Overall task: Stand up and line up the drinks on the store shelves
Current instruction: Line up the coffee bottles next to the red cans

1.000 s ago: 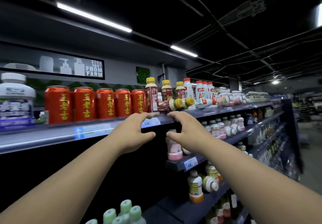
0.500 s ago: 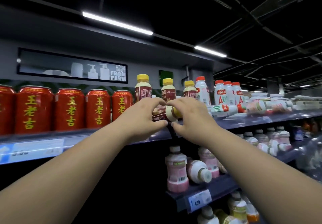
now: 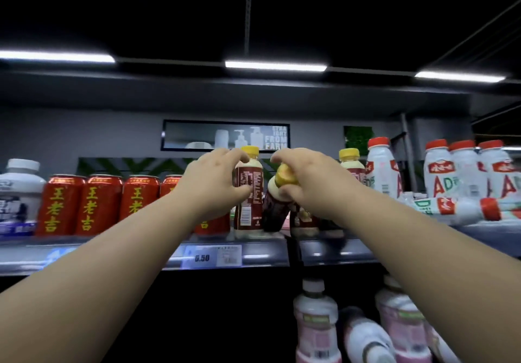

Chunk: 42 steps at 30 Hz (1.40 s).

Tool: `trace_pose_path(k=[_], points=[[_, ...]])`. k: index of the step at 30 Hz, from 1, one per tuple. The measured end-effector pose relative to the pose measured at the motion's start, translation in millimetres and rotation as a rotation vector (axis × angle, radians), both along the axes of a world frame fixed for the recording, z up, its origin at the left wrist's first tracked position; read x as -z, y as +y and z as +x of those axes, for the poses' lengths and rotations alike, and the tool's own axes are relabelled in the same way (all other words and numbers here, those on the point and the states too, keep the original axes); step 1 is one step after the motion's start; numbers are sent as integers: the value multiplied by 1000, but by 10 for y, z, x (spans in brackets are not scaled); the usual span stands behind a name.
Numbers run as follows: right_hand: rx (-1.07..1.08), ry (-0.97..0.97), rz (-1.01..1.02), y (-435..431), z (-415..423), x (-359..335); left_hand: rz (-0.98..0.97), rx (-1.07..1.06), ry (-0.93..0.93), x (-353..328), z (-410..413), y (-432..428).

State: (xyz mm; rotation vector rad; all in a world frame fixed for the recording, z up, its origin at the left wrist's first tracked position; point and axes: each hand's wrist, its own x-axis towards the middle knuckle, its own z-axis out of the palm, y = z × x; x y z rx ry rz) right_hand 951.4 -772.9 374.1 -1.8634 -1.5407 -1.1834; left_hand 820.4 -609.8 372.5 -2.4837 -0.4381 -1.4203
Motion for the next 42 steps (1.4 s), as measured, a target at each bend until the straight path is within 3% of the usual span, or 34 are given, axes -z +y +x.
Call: trace_pose_path(k=[6,14,19,24,28,32,36,42], points=[[-20,76,70,185,49,-358,-57,-85,0,-136,146,78],[113,105,-98,400,171,-589,-140,-178,28,-213,368,91],[126,133,-105,433,226,-570,-311,-14,43,-276,363,209],[192,108,-148,434,231,-578,-258,-20,48,-311,326,260],[226,80,-87,435,192,-642,-412,152,87,-364,298,277],[240,81,-87,462,195,-659,-330,70,102,-357,321,312],[261,36,-46,489,220,-637,-412,189,105,-376,318,348],[234,93,-36,483,278,-623,-260,13,91,-311,279,270]])
